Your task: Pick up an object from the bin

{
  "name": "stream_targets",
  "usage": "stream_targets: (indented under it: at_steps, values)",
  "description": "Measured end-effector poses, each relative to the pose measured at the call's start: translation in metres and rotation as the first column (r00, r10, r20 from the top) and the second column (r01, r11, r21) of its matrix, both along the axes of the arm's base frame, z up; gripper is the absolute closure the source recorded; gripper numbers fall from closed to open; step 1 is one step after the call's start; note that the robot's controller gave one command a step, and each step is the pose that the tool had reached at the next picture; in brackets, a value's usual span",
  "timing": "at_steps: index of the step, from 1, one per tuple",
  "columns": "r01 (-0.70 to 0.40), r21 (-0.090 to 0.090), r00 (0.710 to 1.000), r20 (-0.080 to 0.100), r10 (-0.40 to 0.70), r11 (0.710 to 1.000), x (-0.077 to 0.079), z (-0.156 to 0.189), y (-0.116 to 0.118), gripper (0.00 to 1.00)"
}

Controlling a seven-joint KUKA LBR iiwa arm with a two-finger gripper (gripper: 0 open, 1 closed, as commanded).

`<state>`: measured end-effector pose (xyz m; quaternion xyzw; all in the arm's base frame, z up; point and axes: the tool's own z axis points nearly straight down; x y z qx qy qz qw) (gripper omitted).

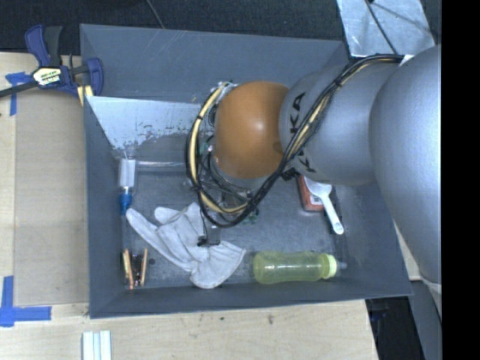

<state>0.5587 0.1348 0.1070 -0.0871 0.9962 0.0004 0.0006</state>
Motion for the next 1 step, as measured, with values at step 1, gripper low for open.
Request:
stream_targets:
  at_steps: [1]
  values:
    - [0.000, 0.000, 1.000, 0.000, 0.000, 1.000, 0.0000, 0.0000, 0.0000, 0.00]
